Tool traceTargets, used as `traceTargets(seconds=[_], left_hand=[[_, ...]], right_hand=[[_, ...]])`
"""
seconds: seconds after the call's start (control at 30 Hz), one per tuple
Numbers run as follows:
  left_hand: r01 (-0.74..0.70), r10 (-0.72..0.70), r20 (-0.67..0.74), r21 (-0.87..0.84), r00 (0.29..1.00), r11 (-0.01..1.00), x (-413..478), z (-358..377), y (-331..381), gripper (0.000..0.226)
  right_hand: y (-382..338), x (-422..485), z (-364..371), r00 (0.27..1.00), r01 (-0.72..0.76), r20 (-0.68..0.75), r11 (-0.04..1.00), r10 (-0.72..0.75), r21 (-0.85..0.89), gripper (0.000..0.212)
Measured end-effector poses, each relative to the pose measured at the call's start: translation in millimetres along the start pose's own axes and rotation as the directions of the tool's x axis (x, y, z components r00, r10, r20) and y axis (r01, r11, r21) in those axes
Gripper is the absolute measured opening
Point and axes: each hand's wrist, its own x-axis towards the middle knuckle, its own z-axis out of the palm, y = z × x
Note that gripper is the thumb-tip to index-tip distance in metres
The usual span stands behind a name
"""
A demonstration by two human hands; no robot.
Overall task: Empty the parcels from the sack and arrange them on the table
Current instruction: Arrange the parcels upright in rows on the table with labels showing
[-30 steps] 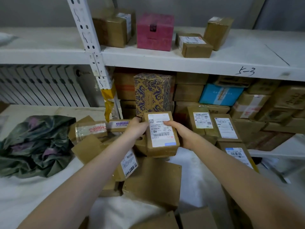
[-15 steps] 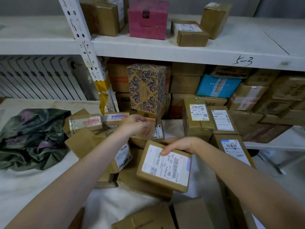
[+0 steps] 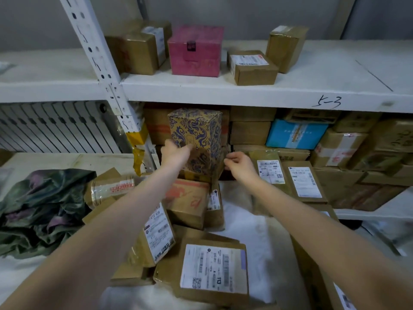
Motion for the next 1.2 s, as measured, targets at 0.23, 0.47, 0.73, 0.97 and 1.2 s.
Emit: traceTargets(seconds=[0.23, 0.47, 0.73, 0.97, 1.2], left_hand=[[0.099, -0.101, -0.009, -0.115, 0.995, 0.988, 50.5, -1.6, 27.5, 0.064], [0.04, -0.024, 0.079, -0.209, 0.997, 0.977, 47.8, 15.1, 26.1, 0.055], [0.365, -0.304, 0.206, -0.603, 0.93, 0.709, 29.4, -8.2, -10.0, 0.059], [0.593, -0.333, 0.58, -0.34, 0.743, 0.73, -3.1, -24.9, 1.5, 0.065], [0.487, -0.251, 0.678, -0.179, 0.69, 0.855, -47.7, -25.5, 3.1, 0.053]], right_hand=[[-45.8, 45.0, -3.4, 0.982, 0.116, 0.152, 0.993, -0.11, -0.031, 0.114], [-42.8, 67.9, -8.7, 0.977, 0.122, 0.186, 0.99, -0.107, -0.069, 0.12], [-9.9, 22.7, -13.5, 0.887, 0.457, 0.156, 0.876, -0.435, -0.154, 0.106], [-7.2, -12.6, -53.8, 0.665, 0.729, 0.34, 0.479, -0.665, -0.489, 0.095], [-9.0, -49.9, -84.8, 0.48, 0.737, 0.372, 0.135, -0.795, -0.663, 0.095]])
